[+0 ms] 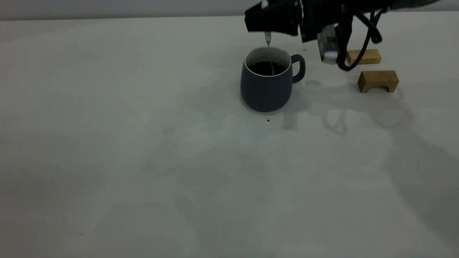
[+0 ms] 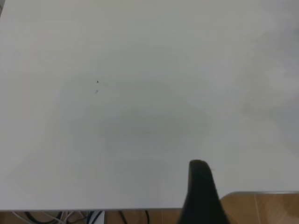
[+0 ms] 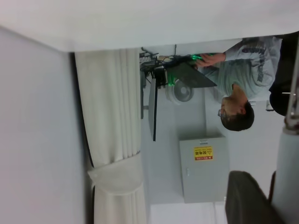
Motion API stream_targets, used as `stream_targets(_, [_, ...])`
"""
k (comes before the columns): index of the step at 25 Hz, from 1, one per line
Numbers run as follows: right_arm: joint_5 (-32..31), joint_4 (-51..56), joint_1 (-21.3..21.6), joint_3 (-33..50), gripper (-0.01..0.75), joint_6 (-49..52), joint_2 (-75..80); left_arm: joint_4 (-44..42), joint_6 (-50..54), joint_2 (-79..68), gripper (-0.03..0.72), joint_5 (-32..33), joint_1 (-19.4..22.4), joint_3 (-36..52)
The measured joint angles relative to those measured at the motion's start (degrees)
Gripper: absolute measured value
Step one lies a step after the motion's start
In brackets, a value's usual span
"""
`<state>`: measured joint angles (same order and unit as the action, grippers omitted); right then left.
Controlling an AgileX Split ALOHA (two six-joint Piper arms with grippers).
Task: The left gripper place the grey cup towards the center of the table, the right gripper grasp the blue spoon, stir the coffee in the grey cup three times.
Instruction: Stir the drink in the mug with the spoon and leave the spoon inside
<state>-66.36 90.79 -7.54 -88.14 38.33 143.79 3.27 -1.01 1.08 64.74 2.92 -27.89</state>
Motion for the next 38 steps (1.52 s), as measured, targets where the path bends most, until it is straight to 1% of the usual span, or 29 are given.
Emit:
stream_targets(3, [0.30, 0.27, -0.67, -0.32, 0.122, -0.11, 1.00, 0.00, 0.00, 0.00, 0.585, 0.00, 0.00, 0.00])
stream_targets(9, [0.57, 3.25, -3.23, -3.59, 0.122, -0.26, 4.39, 0.00, 0.00, 0.00, 0.585, 0.00, 0.00, 0.00])
stream_targets(15, [0.57, 7.31, -3.59, -4.90, 0.122, -0.38, 5.73, 0.00, 0.00, 0.00, 0.585, 0.00, 0.00, 0.00])
stream_targets(18, [0.57, 8.61, -2.87, -5.04, 0.122, -1.04, 5.73, 0.00, 0.00, 0.00, 0.585, 0.00, 0.00, 0.00])
stream_targets(23, [0.57, 7.26, -0.14, -5.04, 0.122, -4.51, 5.73, 0.00, 0.00, 0.00, 0.585, 0.00, 0.00, 0.00])
stream_targets(26, [0.57, 3.01, 1.25, -5.04, 0.122, -5.06, 5.73, 0.00, 0.00, 0.00, 0.585, 0.00, 0.00, 0.00])
stream_targets(29, [0.57, -1.80, 1.72, -5.04, 0.122, -5.24, 5.25, 0.00, 0.00, 0.00, 0.585, 0.00, 0.00, 0.00])
stream_targets(33, [0.57, -4.42, 1.32, -5.04, 0.122, -5.24, 4.53, 0.00, 0.00, 0.00, 0.585, 0.00, 0.00, 0.00])
stream_targets(38, [0.50, 0.25, -1.72, -5.04, 0.122, -5.24, 4.53, 0.00, 0.00, 0.00, 0.585, 0.00, 0.00, 0.00])
